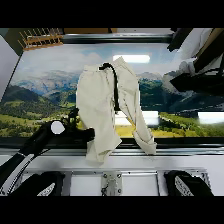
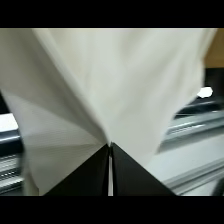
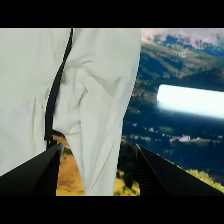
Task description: Fold the clothes and pants, and hang the long-sleeved shirts on hangers.
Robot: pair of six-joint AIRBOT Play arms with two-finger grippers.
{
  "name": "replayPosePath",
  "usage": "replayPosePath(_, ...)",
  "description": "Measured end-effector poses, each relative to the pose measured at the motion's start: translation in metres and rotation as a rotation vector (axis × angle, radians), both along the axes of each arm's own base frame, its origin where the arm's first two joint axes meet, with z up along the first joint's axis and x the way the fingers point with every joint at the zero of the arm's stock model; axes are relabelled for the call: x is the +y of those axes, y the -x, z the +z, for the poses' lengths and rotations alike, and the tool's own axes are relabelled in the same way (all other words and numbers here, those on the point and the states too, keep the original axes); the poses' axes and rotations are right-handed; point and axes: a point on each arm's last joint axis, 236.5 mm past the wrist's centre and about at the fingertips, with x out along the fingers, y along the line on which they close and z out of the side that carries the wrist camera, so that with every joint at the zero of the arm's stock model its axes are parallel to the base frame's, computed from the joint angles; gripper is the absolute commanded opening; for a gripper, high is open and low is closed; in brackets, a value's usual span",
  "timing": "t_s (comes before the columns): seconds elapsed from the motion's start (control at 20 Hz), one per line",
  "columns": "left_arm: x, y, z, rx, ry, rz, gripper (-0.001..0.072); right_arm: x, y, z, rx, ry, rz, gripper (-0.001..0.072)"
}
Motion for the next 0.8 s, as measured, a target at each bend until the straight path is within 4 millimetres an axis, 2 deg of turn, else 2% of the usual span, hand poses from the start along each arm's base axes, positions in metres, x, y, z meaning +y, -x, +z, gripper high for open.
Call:
replayPosePath(0.15,-0.085,-0.01,0.071,-0.192,0.175,-0.094,0.002,-0.017,-0.002,0.05,-0.193,-0.001,-0.087,0.049)
replayPosePath(0.3,-0.165,0.004,0.136,-0.322,0.333,-0.194,0.002,-0.04,0.008,0.106,-0.395,0.002,-0.187,0.0489)
replayPosePath(0.4,-0.207,0.019,0.16,-0.356,0.398,-0.256,0.0021,-0.054,0.02,0.134,-0.492,0.009,-0.243,0.0489)
replayPosePath(0.55,-0.259,0.044,0.181,-0.38,0.463,-0.339,0.0034,-0.068,0.036,0.158,-0.573,0.023,-0.299,0.0489)
replayPosePath(0.6,-0.274,0.051,0.187,-0.397,0.481,-0.37,0.0287,-0.071,0.04,0.162,-0.588,0.026,-0.31,0.0489)
replayPosePath(0.65,-0.285,0.056,0.193,-0.411,0.496,-0.393,0.0611,-0.072,0.042,0.165,-0.598,0.029,-0.317,0.049)
replayPosePath(0.7,-0.293,0.058,0.199,-0.424,0.506,-0.418,0.0703,-0.074,0.043,0.167,-0.604,0.03,-0.323,0.049)
replayPosePath(0.8,-0.298,0.046,0.206,-0.446,0.507,-0.43,0.0703,-0.075,0.045,0.168,-0.609,0.033,-0.328,0.0489)
